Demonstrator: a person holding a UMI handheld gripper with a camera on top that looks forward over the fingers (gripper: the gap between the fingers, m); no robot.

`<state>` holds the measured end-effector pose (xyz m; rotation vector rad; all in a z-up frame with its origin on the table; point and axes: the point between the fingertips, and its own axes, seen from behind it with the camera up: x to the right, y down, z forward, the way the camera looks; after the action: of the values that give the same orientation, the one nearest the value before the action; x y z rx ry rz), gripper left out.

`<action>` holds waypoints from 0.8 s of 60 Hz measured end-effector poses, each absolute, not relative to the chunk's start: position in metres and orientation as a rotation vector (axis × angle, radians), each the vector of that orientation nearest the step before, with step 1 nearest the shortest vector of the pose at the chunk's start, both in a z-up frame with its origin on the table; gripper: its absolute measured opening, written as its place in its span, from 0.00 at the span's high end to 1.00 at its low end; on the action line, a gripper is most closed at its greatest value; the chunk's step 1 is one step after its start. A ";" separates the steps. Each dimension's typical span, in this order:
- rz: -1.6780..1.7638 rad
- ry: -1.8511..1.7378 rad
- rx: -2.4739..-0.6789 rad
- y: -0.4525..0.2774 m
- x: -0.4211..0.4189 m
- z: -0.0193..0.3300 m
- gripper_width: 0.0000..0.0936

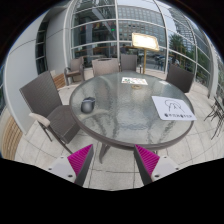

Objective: Arrange mouse

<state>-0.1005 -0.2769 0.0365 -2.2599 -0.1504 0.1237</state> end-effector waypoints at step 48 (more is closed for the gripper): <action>0.142 -0.153 -2.321 -0.021 -0.262 -0.015 0.51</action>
<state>-0.2621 -0.0214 -0.0151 -2.3214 -0.1531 0.1415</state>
